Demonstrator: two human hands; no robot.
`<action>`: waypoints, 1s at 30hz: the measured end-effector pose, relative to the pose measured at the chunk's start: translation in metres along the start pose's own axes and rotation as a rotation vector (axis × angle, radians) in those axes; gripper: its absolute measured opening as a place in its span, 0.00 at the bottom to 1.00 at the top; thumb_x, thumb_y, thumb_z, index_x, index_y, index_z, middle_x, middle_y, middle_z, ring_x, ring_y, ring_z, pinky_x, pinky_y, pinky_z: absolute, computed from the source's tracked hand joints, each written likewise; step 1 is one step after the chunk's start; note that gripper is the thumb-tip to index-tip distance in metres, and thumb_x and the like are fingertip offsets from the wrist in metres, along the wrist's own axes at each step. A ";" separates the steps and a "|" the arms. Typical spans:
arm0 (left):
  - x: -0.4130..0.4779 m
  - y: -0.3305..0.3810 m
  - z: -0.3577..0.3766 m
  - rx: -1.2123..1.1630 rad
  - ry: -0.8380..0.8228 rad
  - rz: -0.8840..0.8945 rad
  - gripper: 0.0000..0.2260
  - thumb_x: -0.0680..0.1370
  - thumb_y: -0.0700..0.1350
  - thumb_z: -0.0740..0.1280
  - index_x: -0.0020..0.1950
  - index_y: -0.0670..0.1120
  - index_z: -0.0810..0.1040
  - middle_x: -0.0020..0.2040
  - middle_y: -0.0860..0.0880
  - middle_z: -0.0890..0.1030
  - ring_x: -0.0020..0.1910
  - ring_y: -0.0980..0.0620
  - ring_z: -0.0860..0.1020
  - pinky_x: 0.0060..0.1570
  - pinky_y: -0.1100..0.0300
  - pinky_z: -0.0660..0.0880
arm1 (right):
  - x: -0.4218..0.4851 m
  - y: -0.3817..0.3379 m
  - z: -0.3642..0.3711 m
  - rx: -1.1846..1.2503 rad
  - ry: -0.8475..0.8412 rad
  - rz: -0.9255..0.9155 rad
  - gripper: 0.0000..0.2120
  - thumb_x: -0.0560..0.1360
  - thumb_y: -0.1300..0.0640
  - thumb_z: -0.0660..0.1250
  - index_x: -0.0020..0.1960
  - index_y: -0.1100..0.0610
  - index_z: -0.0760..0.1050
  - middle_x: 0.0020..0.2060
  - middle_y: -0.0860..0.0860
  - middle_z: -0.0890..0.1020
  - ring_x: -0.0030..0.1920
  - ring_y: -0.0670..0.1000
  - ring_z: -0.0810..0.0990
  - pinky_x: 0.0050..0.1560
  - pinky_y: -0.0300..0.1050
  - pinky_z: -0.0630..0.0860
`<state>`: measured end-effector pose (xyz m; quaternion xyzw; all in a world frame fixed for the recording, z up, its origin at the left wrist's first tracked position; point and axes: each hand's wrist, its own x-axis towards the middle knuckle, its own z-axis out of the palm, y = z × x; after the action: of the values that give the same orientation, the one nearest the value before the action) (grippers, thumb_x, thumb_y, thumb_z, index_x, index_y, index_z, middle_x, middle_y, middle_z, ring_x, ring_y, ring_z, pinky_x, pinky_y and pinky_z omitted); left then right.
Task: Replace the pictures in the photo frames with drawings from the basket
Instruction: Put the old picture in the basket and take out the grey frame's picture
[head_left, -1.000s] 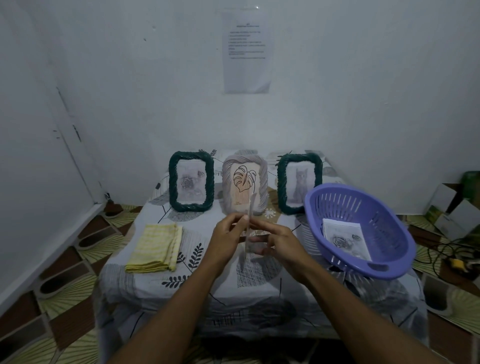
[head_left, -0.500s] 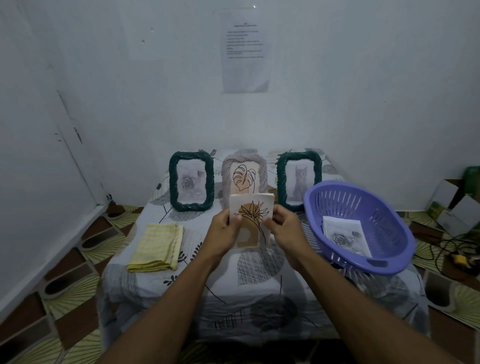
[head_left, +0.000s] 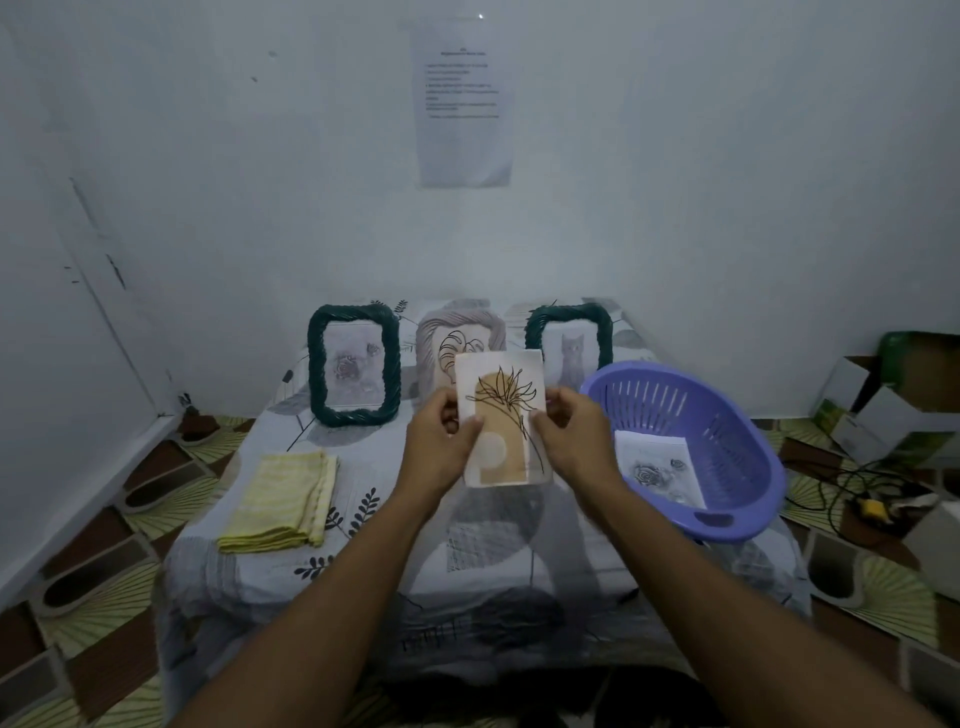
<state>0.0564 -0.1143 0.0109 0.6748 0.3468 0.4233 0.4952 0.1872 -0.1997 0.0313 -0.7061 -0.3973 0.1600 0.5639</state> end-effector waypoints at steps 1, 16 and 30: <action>0.003 0.010 0.009 -0.011 -0.012 0.006 0.07 0.78 0.39 0.66 0.55 0.46 0.76 0.51 0.50 0.81 0.49 0.54 0.80 0.48 0.58 0.80 | 0.005 -0.003 -0.014 -0.016 0.027 -0.001 0.07 0.76 0.63 0.67 0.53 0.56 0.78 0.46 0.52 0.83 0.47 0.51 0.82 0.51 0.50 0.81; 0.032 0.031 0.180 0.549 -0.270 0.082 0.03 0.71 0.36 0.71 0.40 0.42 0.78 0.37 0.45 0.81 0.38 0.46 0.81 0.42 0.49 0.81 | 0.047 0.058 -0.169 -0.431 0.009 0.278 0.09 0.72 0.65 0.71 0.45 0.54 0.74 0.43 0.53 0.81 0.43 0.53 0.82 0.41 0.48 0.83; 0.039 0.015 0.220 1.206 -0.600 0.160 0.11 0.77 0.34 0.62 0.59 0.40 0.72 0.57 0.39 0.74 0.54 0.39 0.75 0.50 0.48 0.75 | 0.063 0.085 -0.148 -1.145 -0.263 0.129 0.08 0.75 0.67 0.63 0.53 0.60 0.72 0.45 0.57 0.76 0.40 0.53 0.71 0.41 0.45 0.69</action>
<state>0.2742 -0.1666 0.0009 0.9449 0.3186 -0.0145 0.0742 0.3592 -0.2565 0.0133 -0.8951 -0.4431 0.0401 0.0283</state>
